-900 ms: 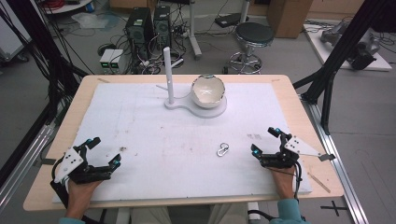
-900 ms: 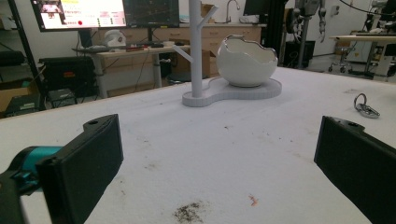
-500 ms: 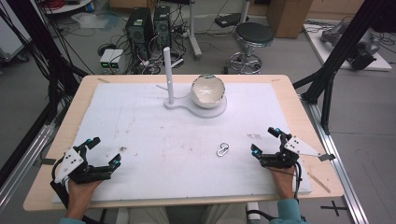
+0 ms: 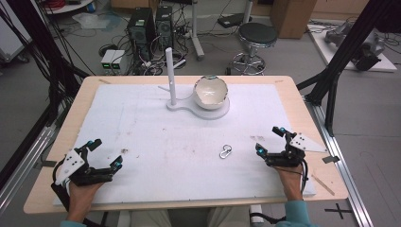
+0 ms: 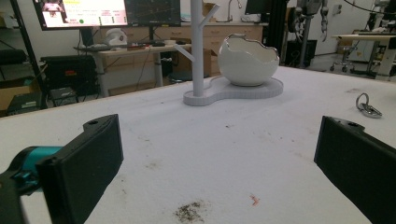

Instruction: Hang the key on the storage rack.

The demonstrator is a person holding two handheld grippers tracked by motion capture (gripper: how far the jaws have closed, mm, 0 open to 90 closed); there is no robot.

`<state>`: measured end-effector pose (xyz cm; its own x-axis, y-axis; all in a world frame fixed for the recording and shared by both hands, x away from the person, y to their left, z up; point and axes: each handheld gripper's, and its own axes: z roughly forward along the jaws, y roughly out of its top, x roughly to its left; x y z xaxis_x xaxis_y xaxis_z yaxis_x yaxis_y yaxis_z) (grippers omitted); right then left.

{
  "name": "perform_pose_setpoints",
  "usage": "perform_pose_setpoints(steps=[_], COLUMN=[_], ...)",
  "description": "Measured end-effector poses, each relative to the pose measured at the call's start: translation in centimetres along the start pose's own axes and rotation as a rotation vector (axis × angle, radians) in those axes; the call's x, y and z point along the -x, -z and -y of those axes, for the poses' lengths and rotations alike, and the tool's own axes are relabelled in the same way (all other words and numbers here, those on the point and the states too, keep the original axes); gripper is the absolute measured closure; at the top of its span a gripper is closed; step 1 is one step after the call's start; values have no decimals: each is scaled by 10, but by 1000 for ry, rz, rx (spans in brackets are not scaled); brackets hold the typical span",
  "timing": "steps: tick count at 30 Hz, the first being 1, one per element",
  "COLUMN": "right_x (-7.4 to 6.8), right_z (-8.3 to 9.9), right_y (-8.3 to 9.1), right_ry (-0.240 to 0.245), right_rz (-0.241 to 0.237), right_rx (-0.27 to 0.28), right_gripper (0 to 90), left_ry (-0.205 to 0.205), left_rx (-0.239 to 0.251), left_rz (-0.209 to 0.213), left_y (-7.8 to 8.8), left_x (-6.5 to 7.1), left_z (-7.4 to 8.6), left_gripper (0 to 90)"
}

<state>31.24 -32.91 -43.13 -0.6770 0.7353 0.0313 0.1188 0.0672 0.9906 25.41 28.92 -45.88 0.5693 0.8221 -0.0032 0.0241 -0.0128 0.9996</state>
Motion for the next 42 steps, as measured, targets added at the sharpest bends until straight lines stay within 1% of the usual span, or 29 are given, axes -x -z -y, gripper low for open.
perform_pose_setpoints(steps=[3,4,5,7,8,9,10,11,12,13,14,15,16,17,18,19,20,22,25,26,27,30,34,35,37,38,39,40,42], right_x=[0,0,0,0,-2,-2,-3,-3,-5,-5,-6,-6,-7,-7,-7,-7,-8,-9,-11,-12,-12,-16,-19,-20,-21,-23,-23,-25,-26], right_z=[-11,-24,-24,-39,-53,-53,-68,-68,-78,-78,-86,-86,-93,-93,-96,-96,-99,-99,-95,-92,-92,-86,-84,-83,-82,-81,-81,-80,-78], right_y=[-1,-4,-4,-8,-12,-12,-19,-19,-24,-24,-31,-31,-38,-38,-45,-45,-52,-55,-67,-74,-74,-87,-93,-97,-100,-104,-104,-108,-112], right_ry=[15,26,26,67,100,100,144,144,180,180,216,216,236,236,235,235,238,239,228,237,237,264,282,296,306,312,312,329,334], right_rz=[-12,-36,-36,-63,-92,-92,-131,-131,-156,-156,-178,-178,-214,-214,-249,-249,-282,-294,-347,-363,-363,-393,-412,-430,-443,-457,-457,-455,-464], right_rx=[-12,-51,-51,-96,-135,-135,-178,-178,-218,-218,-256,-256,-290,-290,-321,-321,-366,-377,-429,-475,-475,-551,-597,-614,-632,-661,-661,-700,-727], right_gripper=[6,6,6,6,6,6,7,7,7,7,7,7,7,7,6,6,6,7,7,7,7,7,8,38,45,45,45,46,55], left_ry=[2,5,5,4,4,1,0,0,-1,-1,1,2,2,2,2,2,3,2,-2,-5,-5,-5,-6,-7,-7,-6,-7,-7,-8], left_rx=[0,1,1,-1,-2,-4,-5,-6,-7,-7,-8,-9,-8,-8,-8,-8,-8,-9,-11,-12,-12,-14,-15,-15,-16,-15,-16,-15,-15], left_rz=[1,-1,-1,1,1,2,2,1,0,0,1,1,0,0,0,0,0,0,0,0,0,0,0,0,0,1,0,2,3], left_y=[0,0,0,0,0,0,0,0,0,-1,-1,-1,-1,-1,-1,-1,-1,-1,-1,-1,-1,-1,-1,-1,-1,-1,-1,-1,-1], left_x=[0,0,0,0,0,0,0,0,0,0,0,0,0,0,0,0,0,0,0,0,0,0,0,0,0,1,0,1,1], left_z=[0,0,0,0,0,0,0,0,0,0,0,0,0,0,0,0,0,0,0,0,0,0,0,0,0,0,0,0,-1], left_gripper=[17,17,17,17,17,17,17,17,17,17,17,17,17,17,17,17,17,17,17,17,17,17,17,17,17,17,17,17,17])
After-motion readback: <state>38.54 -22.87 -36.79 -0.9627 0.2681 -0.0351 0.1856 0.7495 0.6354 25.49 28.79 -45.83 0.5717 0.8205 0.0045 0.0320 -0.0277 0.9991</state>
